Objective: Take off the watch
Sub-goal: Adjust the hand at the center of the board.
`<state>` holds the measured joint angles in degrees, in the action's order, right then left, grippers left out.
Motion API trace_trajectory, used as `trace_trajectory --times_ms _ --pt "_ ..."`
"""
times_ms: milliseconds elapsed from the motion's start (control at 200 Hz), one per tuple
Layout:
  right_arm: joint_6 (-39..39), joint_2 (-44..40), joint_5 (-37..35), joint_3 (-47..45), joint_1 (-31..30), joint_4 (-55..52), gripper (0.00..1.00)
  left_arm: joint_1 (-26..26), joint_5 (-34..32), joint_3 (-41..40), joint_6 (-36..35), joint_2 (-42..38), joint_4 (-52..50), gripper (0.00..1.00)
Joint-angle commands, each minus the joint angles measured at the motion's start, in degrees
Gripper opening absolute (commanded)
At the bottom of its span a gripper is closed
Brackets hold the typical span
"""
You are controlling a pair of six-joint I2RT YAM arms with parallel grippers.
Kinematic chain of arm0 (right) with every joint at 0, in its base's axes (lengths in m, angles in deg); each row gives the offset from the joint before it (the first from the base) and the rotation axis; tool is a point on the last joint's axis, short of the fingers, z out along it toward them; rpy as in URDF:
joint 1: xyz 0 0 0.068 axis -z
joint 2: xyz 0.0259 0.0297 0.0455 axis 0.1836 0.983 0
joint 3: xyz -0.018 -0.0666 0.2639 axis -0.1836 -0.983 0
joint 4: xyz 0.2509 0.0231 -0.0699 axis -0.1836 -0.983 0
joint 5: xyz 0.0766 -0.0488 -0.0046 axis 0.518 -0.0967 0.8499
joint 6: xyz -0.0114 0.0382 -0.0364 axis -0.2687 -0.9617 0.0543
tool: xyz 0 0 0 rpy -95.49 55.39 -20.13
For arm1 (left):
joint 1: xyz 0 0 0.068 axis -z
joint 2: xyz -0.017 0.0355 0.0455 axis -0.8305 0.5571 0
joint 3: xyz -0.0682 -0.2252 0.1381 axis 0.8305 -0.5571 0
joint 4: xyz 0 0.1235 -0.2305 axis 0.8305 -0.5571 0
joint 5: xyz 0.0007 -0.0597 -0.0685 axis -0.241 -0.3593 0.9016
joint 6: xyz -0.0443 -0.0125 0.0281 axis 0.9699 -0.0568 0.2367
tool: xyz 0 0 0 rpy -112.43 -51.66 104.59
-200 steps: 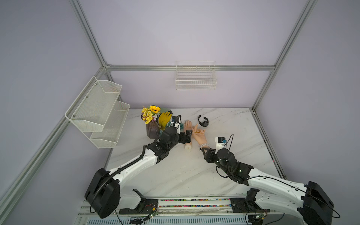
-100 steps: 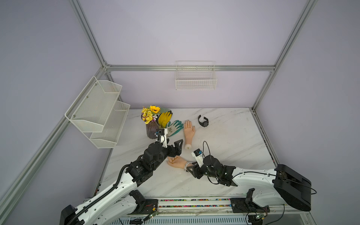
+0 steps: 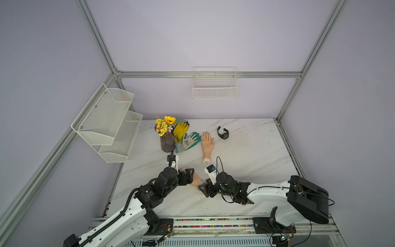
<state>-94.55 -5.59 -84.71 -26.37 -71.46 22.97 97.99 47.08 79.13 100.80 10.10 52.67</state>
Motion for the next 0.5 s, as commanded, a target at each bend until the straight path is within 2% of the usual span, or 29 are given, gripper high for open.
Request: trace_trajectory --times_ms 0,60,195,395,500 --pt "-1.2 -6.6 -3.4 0.0 -0.4 0.7 0.93 1.2 3.9 -0.1 -5.1 1.4 1.5 0.88" --pt "-1.0 -10.3 -4.5 -0.7 -0.4 1.0 0.98 3.0 3.0 0.2 -7.5 2.4 1.4 0.85" --pt "0.2 -15.7 -5.9 -1.1 -0.4 0.7 0.97 11.1 -3.5 -0.3 -12.0 4.1 0.4 0.74" --pt "2.7 -13.7 -1.8 1.4 0.3 -4.1 0.85 26.6 -13.5 -6.0 -13.0 6.0 1.2 0.62" --pt "3.7 -10.5 0.9 3.7 0.6 -8.1 0.79 29.1 -13.6 -9.3 -13.3 5.4 3.5 0.58"
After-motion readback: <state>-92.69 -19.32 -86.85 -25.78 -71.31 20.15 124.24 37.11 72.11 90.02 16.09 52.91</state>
